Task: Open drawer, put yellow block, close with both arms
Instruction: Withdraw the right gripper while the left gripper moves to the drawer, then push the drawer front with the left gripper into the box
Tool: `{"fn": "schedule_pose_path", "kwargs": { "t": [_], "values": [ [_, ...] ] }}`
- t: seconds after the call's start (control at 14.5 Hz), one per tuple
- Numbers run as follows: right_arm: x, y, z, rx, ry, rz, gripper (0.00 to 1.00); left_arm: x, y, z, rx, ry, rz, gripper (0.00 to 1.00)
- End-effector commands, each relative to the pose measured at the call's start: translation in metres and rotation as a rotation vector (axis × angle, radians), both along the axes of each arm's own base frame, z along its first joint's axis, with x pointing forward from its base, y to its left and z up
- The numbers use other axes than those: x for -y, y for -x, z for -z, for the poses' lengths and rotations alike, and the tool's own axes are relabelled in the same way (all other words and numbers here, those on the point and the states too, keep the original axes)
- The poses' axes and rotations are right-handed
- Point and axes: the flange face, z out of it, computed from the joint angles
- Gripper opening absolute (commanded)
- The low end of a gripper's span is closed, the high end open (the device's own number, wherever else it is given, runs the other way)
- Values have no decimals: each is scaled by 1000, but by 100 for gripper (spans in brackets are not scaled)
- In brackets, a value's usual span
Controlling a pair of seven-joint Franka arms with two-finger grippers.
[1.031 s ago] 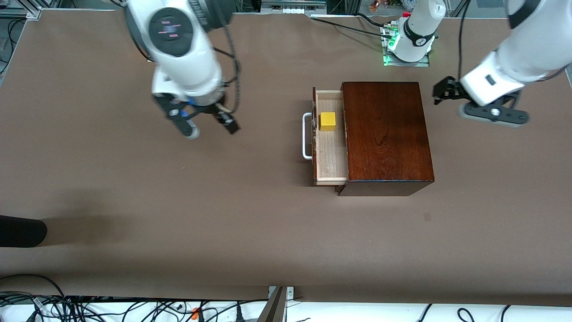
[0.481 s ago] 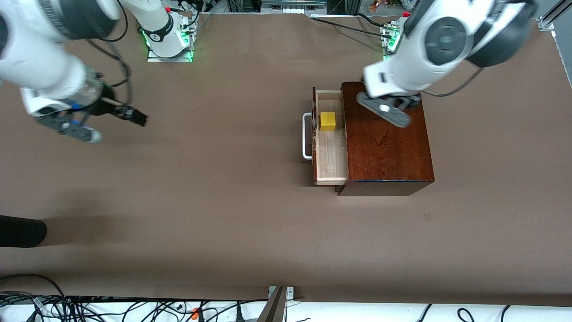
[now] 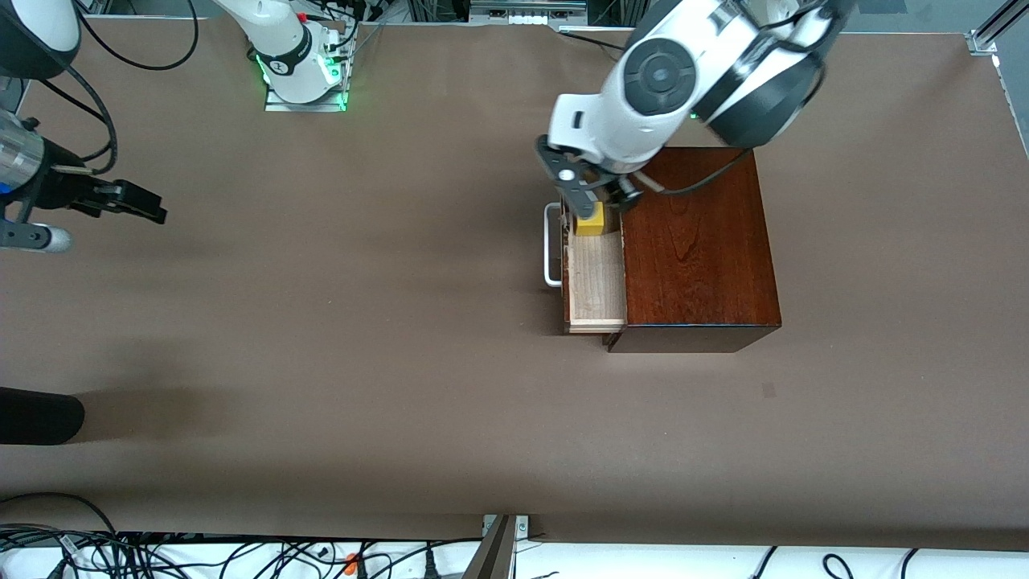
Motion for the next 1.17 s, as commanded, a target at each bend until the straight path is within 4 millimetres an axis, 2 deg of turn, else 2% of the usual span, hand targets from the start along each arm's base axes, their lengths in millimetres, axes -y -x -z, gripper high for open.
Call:
{"fn": "schedule_pose_path", "kwargs": {
  "t": [0.0, 0.14, 0.34, 0.55, 0.76, 1.1],
  "values": [
    [-1, 7, -7, 17, 28, -62, 100, 27, -15, 30, 79, 70, 229, 100],
    [6, 7, -6, 13, 28, -52, 100, 53, -11, 56, 141, 87, 355, 100],
    [10, 7, -5, 10, 28, -45, 100, 89, 7, 97, 182, 70, 473, 100],
    [11, 7, -5, 10, 27, -42, 100, 92, 9, 133, 174, 39, 510, 100],
    [6, 7, -6, 12, 26, -51, 100, 89, 12, 149, 173, -6, 543, 100],
    [8, 7, -5, 11, 24, -40, 100, 70, 7, 154, 147, -93, 562, 100]
  ]
}}
